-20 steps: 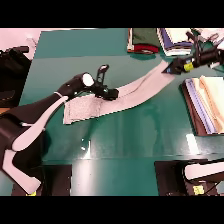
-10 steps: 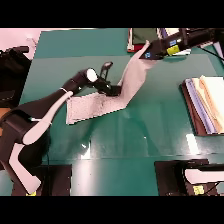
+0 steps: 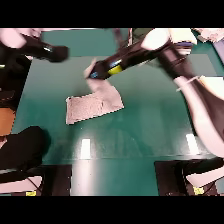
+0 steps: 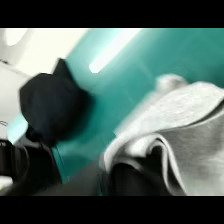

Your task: Fold the shirts.

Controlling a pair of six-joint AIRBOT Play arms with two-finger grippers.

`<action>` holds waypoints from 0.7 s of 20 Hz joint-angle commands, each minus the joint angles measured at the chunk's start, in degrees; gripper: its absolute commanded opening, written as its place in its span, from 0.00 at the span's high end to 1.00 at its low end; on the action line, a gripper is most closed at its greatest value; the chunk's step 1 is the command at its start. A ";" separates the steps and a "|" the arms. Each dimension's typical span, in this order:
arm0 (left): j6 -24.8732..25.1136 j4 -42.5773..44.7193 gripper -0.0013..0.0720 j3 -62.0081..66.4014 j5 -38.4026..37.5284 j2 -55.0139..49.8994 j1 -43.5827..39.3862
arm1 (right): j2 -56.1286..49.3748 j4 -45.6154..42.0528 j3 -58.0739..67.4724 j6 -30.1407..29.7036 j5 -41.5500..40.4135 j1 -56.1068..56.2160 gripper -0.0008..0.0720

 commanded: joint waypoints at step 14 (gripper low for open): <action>0.44 5.33 0.95 -1.77 0.02 7.98 -7.67 | -2.10 -9.20 -24.00 1.79 5.09 -25.88 0.13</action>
